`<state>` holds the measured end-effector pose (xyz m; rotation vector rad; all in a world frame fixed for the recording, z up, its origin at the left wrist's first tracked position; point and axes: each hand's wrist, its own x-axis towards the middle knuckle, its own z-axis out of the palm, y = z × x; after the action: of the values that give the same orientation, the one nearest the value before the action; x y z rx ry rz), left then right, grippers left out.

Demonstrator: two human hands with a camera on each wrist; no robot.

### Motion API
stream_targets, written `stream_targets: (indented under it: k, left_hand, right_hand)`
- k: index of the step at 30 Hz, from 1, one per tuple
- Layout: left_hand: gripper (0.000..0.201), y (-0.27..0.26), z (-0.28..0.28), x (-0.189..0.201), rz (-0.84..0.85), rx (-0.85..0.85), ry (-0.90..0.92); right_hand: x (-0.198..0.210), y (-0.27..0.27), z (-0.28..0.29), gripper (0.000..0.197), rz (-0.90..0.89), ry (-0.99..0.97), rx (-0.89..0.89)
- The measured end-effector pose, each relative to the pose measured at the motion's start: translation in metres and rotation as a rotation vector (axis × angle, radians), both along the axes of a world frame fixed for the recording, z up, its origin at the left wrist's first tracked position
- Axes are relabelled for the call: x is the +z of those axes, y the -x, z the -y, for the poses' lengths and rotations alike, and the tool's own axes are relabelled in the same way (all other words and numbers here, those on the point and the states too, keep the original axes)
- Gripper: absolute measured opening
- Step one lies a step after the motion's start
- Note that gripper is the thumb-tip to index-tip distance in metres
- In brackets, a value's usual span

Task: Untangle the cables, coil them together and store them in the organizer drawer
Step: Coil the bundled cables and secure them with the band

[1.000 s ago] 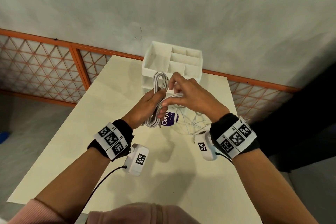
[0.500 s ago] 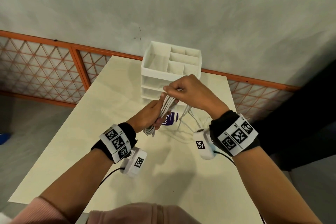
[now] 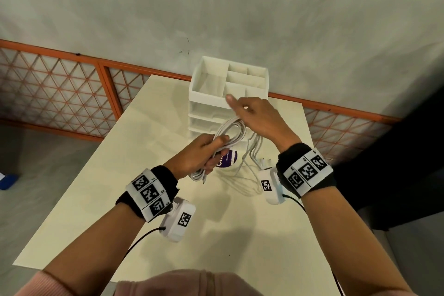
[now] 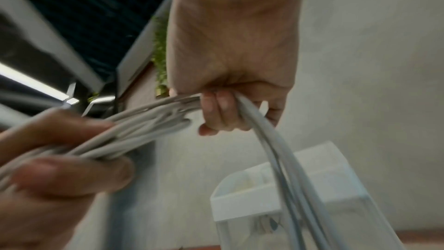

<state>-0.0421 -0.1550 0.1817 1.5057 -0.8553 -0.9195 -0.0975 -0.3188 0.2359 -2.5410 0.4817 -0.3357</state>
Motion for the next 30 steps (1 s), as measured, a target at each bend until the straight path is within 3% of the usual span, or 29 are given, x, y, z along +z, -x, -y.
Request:
stream_targets:
  k: [2, 5, 10, 16, 25, 27, 30]
  left_hand:
    - [0.039, -0.006, -0.004, 0.002, -0.019, 0.036, 0.045]
    - [0.040, -0.011, -0.007, 0.002, -0.016, 0.095, 0.086]
    - [0.042, -0.006, 0.002, -0.003, 0.038, 0.109, 0.152]
    - [0.030, -0.003, 0.011, -0.001, 0.144, 0.066, 0.213]
    - [0.043, -0.004, 0.010, -0.004, 0.101, 0.112, 0.218]
    - [0.050, -0.006, 0.012, -0.005, 0.097, 0.125, 0.225]
    - [0.041, -0.010, 0.015, -0.006, 0.079, 0.181, 0.251]
  right_hand:
    - [-0.005, 0.007, 0.010, 0.070, 0.011, -0.294, 0.055]
    - [-0.024, 0.018, 0.008, 0.060, 0.045, -0.458, 0.083]
    - [-0.048, 0.012, -0.037, 0.056, 0.271, -0.737, -0.162]
    - [-0.048, -0.001, -0.048, 0.059, 0.270, -0.768, -0.261]
    - [-0.036, -0.003, -0.045, 0.042, 0.072, -0.971, -0.087]
    - [-0.039, -0.003, -0.043, 0.057, 0.025, -1.007, -0.036]
    - [-0.050, -0.001, -0.041, 0.083, -0.029, -0.999, 0.038]
